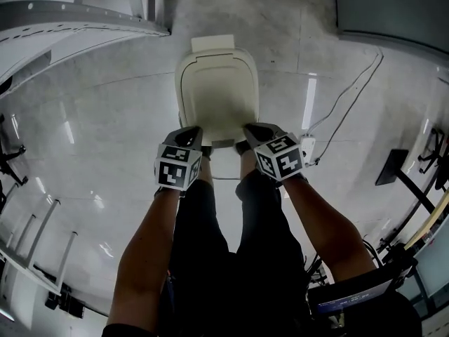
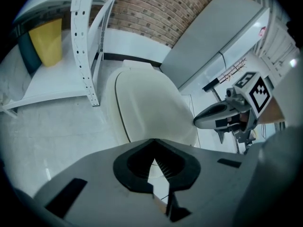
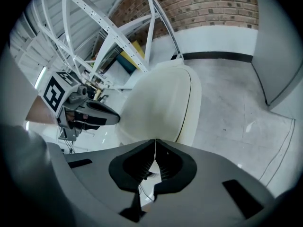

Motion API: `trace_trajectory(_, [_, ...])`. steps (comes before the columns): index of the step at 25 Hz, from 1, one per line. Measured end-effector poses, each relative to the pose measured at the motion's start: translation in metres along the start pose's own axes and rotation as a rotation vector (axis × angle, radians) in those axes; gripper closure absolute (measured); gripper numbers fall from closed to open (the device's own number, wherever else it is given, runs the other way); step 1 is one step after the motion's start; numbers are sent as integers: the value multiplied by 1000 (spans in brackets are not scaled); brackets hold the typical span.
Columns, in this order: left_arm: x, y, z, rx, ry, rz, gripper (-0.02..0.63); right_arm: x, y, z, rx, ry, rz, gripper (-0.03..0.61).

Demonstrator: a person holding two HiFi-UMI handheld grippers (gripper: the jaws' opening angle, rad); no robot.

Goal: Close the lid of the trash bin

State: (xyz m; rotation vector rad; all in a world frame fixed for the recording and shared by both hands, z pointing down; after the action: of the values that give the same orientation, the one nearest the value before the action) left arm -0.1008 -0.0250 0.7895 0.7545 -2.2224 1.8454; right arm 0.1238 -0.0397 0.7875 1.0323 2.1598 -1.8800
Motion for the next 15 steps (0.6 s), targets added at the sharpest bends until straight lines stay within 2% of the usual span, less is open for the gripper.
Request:
trace_trajectory(3, [-1, -3, -2, -19, 13, -17, 618, -4, 0, -2, 7, 21, 4, 569])
trace_trajectory(12, [5, -5, -3, -18, -16, -40, 618, -5, -4, -5, -2, 10, 1, 569])
trace_trajectory(15, [1, 3, 0, -35, -29, -46, 618, -2, 5, 0, -35, -5, 18, 569])
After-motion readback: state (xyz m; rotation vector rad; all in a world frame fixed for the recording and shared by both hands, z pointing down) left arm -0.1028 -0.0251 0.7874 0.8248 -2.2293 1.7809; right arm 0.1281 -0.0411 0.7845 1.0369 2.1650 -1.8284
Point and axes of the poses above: the fingertips, and each gripper's own axes: y backward along the fingers, x to its left, z out of its top, the point moved 10 cm from there along y, backward along the fingers, and after that the axes turned 2 degrees about z, right-handed, at the moved point
